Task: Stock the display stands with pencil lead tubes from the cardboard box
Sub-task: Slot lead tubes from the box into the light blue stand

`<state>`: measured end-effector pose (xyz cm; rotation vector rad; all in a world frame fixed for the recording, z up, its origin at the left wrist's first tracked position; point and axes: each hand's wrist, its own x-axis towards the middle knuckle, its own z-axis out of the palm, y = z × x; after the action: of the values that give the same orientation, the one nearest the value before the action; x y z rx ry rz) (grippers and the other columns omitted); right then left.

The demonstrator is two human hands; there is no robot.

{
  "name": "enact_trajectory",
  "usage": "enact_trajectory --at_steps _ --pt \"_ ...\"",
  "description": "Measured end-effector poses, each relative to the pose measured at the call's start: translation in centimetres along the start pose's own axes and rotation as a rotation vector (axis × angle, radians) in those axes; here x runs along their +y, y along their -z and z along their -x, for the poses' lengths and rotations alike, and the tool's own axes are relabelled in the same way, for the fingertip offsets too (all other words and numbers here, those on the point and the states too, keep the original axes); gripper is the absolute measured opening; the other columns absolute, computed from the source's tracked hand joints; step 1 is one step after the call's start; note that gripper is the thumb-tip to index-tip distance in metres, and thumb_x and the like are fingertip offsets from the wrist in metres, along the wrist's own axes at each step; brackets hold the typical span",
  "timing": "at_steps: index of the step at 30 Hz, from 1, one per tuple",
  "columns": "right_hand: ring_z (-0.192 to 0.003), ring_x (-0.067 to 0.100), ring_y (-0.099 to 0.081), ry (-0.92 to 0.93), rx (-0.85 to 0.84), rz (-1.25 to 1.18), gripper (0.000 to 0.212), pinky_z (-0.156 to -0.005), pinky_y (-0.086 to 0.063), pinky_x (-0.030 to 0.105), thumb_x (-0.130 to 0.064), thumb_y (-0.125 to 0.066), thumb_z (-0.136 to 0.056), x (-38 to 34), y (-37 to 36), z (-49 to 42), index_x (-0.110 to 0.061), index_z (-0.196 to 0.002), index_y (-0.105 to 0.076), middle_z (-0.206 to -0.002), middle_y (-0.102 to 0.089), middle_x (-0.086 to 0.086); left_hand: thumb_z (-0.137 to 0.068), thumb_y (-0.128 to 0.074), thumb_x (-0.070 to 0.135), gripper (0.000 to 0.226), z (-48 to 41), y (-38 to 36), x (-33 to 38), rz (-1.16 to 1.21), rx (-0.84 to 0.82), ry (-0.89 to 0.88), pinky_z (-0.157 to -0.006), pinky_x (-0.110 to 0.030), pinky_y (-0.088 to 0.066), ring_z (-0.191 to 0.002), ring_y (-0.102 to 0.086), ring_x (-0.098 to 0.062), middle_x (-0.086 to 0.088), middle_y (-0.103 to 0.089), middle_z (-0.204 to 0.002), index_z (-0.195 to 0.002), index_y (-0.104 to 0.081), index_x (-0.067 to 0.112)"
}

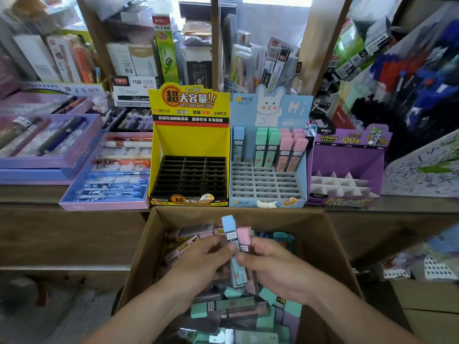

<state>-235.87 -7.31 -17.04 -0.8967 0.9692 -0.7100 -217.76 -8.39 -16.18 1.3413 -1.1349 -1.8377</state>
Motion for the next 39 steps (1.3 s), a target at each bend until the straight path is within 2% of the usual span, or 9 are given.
enact_trajectory --at_steps 4,7,12,18,20,23,28,33,39 --pt "-0.131 0.038 -0.058 -0.010 0.018 0.044 0.034 -0.112 -0.046 0.049 -0.002 -0.048 -0.105 -0.5 0.2 0.1 -0.006 -0.137 -0.060 -0.138 -0.062 0.024 -0.101 -0.062 0.022 0.020 -0.1 0.2 -0.2 -0.007 0.005 -0.025 -0.071 -0.027 -0.059 -0.089 -0.077 -0.021 -0.010 -0.080 -0.100 -0.107 -0.076 0.008" --pt "-0.128 0.037 -0.061 0.015 0.008 0.048 0.034 -0.110 -0.048 0.047 -0.005 -0.044 -0.108 -1.0 0.3 0.3 -0.005 -0.138 -0.059 -0.135 -0.065 0.022 -0.101 -0.062 0.022 0.020 -0.2 0.8 -0.1 0.026 0.034 -0.027 -0.083 -0.037 -0.062 -0.099 -0.077 -0.027 -0.012 -0.080 -0.105 -0.110 -0.074 0.008" --pt "-0.126 0.032 -0.063 0.108 0.098 0.003 0.041 -0.103 -0.054 0.036 -0.024 -0.050 -0.101 -2.0 1.6 0.5 -0.001 -0.132 -0.063 -0.133 -0.068 0.017 -0.100 -0.062 0.017 0.015 -0.4 1.6 0.5 0.163 0.109 -0.038 -0.077 -0.038 -0.063 -0.092 -0.077 -0.024 -0.014 -0.079 -0.099 -0.099 -0.074 0.008" --pt "-0.133 -0.004 -0.052 0.246 0.173 0.361 0.039 -0.110 -0.038 0.030 -0.056 -0.044 -0.102 -4.2 3.1 1.9 -0.043 -0.131 -0.067 -0.138 -0.062 -0.023 -0.103 -0.058 0.014 0.016 -0.2 1.6 0.8 0.184 0.087 -0.081 -0.066 -0.035 -0.063 -0.091 -0.078 -0.033 -0.019 -0.079 -0.098 -0.113 -0.067 0.005" --pt "-0.129 -0.005 -0.055 0.298 0.200 0.385 0.038 -0.106 -0.041 0.027 -0.052 -0.049 -0.100 -5.3 3.3 2.2 -0.041 -0.132 -0.067 -0.133 -0.066 -0.024 -0.103 -0.058 0.015 0.016 -0.2 1.6 0.8 0.173 0.086 -0.099 -0.066 -0.035 -0.063 -0.090 -0.078 -0.033 -0.019 -0.079 -0.097 -0.112 -0.068 0.007" --pt "-0.104 0.001 -0.069 0.444 0.349 0.358 0.031 -0.083 -0.056 0.021 -0.038 -0.063 -0.093 -6.9 3.8 2.6 -0.034 -0.122 -0.073 -0.110 -0.076 -0.015 -0.101 -0.061 0.017 0.016 -0.4 1.8 0.7 0.164 0.090 -0.105 -0.065 -0.035 -0.063 -0.087 -0.078 -0.033 -0.019 -0.079 -0.097 -0.111 -0.070 0.009" --pt "-0.079 0.022 -0.069 0.669 0.491 0.493 0.017 -0.070 -0.059 0.027 -0.011 -0.071 -0.094 -10.0 5.0 3.0 -0.016 -0.110 -0.069 -0.089 -0.074 0.006 -0.099 -0.064 0.022 0.014 -0.6 2.2 0.5 0.146 0.095 -0.094 -0.067 -0.035 -0.063 -0.092 -0.078 -0.035 -0.017 -0.079 -0.100 -0.097 -0.078 0.023" --pt "-0.084 0.022 -0.071 0.751 0.627 0.667 0.014 -0.073 -0.056 0.037 -0.010 -0.070 -0.096 -11.9 6.7 2.6 -0.017 -0.105 -0.063 -0.090 -0.075 0.000 -0.098 -0.065 0.023 0.014 -0.5 2.3 0.7 0.143 0.108 -0.108 -0.066 -0.033 -0.062 -0.093 -0.078 -0.034 -0.016 -0.079 -0.101 -0.094 -0.079 0.025" --pt "-0.084 0.002 -0.071 0.790 0.778 0.824 0.013 -0.072 -0.059 0.033 -0.010 -0.069 -0.097 -13.1 7.9 1.7 -0.019 -0.103 -0.063 -0.096 -0.072 -0.013 -0.099 -0.064 0.024 0.016 -0.3 2.3 0.9 0.141 0.128 -0.118 -0.065 -0.032 -0.062 -0.090 -0.078 -0.032 -0.015 -0.080 -0.099 -0.094 -0.079 0.028"
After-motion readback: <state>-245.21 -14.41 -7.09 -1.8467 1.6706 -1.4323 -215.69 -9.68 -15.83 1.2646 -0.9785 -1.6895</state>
